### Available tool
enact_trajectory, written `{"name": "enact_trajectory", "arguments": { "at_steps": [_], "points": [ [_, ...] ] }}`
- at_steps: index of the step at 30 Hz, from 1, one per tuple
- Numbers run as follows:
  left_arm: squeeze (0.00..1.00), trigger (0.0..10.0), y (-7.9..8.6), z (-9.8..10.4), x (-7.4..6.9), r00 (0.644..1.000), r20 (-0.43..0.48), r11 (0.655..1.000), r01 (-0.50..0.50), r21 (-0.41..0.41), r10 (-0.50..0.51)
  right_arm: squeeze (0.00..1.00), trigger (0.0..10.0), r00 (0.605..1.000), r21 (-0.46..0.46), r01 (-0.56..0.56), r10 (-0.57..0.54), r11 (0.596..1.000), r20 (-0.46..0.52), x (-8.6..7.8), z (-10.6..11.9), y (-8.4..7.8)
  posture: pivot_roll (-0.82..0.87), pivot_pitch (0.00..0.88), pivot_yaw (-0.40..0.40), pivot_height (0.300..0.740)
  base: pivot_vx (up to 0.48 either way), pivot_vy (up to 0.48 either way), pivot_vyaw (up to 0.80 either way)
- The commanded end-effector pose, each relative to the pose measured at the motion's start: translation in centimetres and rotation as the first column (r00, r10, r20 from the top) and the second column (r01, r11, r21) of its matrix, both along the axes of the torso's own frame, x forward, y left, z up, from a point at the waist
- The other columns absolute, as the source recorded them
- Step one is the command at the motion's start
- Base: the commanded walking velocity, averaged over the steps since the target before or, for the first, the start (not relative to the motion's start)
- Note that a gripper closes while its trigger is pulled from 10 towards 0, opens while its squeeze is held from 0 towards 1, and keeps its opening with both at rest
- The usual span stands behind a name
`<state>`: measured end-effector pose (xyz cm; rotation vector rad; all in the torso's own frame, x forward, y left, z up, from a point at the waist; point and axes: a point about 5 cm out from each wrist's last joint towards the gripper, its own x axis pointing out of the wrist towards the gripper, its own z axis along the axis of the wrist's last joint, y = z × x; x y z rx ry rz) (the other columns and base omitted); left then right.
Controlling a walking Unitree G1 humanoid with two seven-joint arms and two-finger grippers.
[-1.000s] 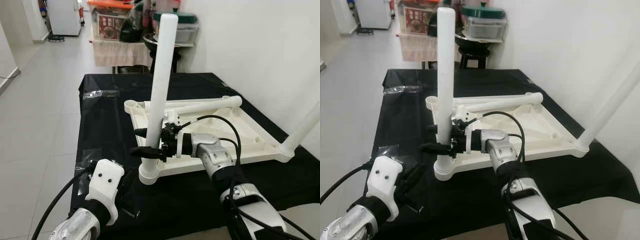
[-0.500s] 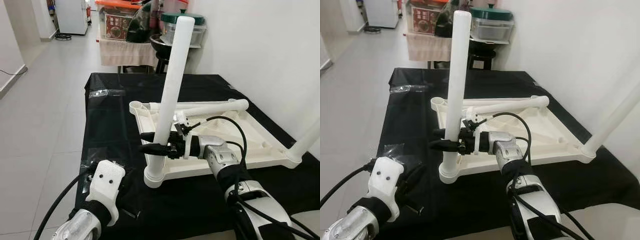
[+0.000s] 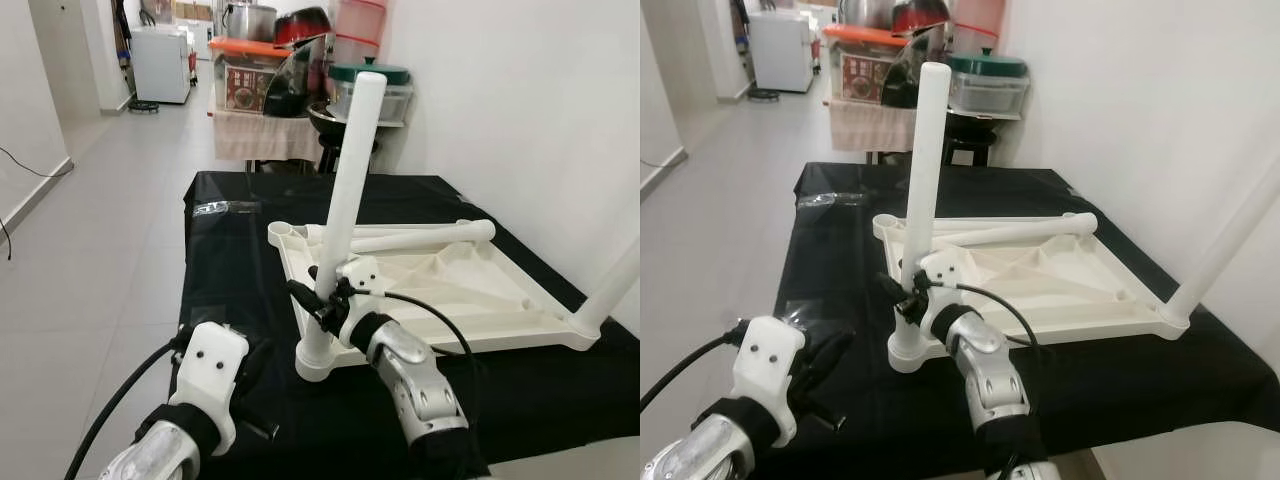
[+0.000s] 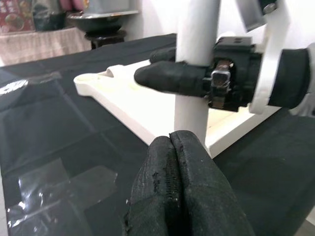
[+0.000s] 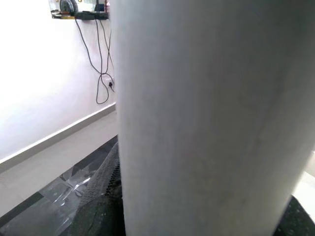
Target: Building children table
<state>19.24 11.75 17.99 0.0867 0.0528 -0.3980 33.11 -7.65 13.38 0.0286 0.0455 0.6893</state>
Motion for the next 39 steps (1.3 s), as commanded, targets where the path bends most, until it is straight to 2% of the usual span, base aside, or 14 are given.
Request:
{"name": "enact_trajectory", "arguments": {
  "at_steps": [1,2,3,4,5,12,13,14,18,25,26,27,28,39],
  "points": [
    [0.0,10.0,-0.1,0.1,0.2,1.0,0.006,1.0,0.012,-0.013,-0.012,0.0,0.0,0.995,-0.138,0.035,-0.047,0.99,-0.087,0.0,-2.6,-2.0,0.13,0.0,-0.111,0.74,0.0,0.0,0.0],
    [0.0,10.0,-0.1,0.1,0.2,1.0,0.006,1.0,0.012,-0.013,-0.012,0.0,0.0,0.995,-0.138,0.035,-0.047,0.99,-0.087,0.0,-2.6,-2.0,0.13,0.0,-0.111,0.74,0.0,0.0,0.0],
    [0.0,10.0,0.1,0.1,0.3,1.0,0.005,1.0,0.003,-0.007,-0.003,0.0,2.2,0.993,-0.138,0.064,-0.076,0.988,-0.085,0.3,-2.4,-2.2,0.13,0.0,-0.113,0.74,0.0,0.0,0.0],
    [0.0,10.0,0.1,0.1,0.3,1.0,0.005,1.0,0.003,-0.007,-0.003,0.0,2.2,0.993,-0.138,0.064,-0.076,0.988,-0.085,0.3,-2.4,-2.2,0.13,0.0,-0.113,0.74,0.0,0.0,0.0],
    [0.0,10.0,0.2,0.1,0.3,1.0,0.005,1.0,-0.001,-0.006,0.002,1.0,10.0,0.993,-0.129,0.067,-0.079,0.989,-0.093,0.0,-2.0,-1.9,0.13,0.0,-0.109,0.74,0.0,0.0,0.0],
    [0.0,10.0,-0.1,0.2,0.3,1.0,0.005,1.0,0.009,-0.007,-0.009,1.0,10.0,0.983,-0.062,-0.182,0.182,0.981,-0.009,0.3,1.2,-0.5,0.13,0.0,-0.112,0.74,0.0,0.0,0.0],
    [0.0,10.0,-0.1,0.2,0.4,1.0,0.005,1.0,0.009,-0.007,-0.009,0.66,10.0,0.956,-0.056,-0.288,0.29,0.956,0.036,0.3,2.1,-0.3,0.14,0.0,-0.116,0.74,0.0,0.0,0.0],
    [0.0,10.0,-0.1,0.2,0.4,1.0,0.007,1.0,0.008,-0.008,-0.008,0.0,10.0,0.914,-0.046,-0.399,0.401,0.916,0.06,0.4,2.9,-0.2,0.14,0.0,-0.117,0.74,0.0,0.0,0.0],
    [0.0,10.0,-0.1,0.3,0.5,1.0,0.012,1.0,0.005,-0.007,-0.005,0.0,10.0,0.811,-0.08,-0.575,0.58,0.814,0.078,0.9,4.0,-0.3,0.15,0.0,-0.122,0.74,0.0,0.0,0.0],
    [0.0,10.0,0.0,0.4,0.5,1.0,0.019,1.0,0.0,-0.007,0.0,0.0,9.7,0.749,-0.074,-0.661,0.662,0.747,0.001,2.5,5.3,-0.9,0.16,0.0,-0.131,0.74,0.0,0.0,0.0],
    [0.0,10.0,0.0,0.4,0.5,1.0,0.019,1.0,0.0,-0.006,0.0,0.0,6.1,0.743,-0.071,-0.668,0.669,0.741,-0.01,2.6,5.3,-1.0,0.16,0.0,-0.13,0.74,0.0,0.0,0.0],
    [0.0,10.0,0.0,0.4,0.5,1.0,0.019,1.0,0.0,-0.006,0.0,0.0,6.1,0.74,-0.07,-0.672,0.673,0.737,-0.016,2.6,5.3,-1.1,0.16,0.0,-0.13,0.74,0.0,0.0,0.0],
    [0.0,10.0,0.0,0.4,0.5,1.0,0.018,1.0,0.0,-0.006,0.0,0.0,0.0,0.738,-0.056,-0.674,0.674,0.737,-0.022,2.7,5.3,-1.2,0.16,0.0,-0.133,0.74,0.0,0.0,0.0],
    [0.0,10.0,-0.2,0.4,0.3,1.0,0.016,1.0,0.002,-0.004,-0.002,0.0,0.0,0.714,-0.043,-0.701,0.699,0.712,-0.045,2.6,4.3,-2.3,0.16,0.0,-0.13,0.74,0.0,0.0,0.0]
  ]
}}
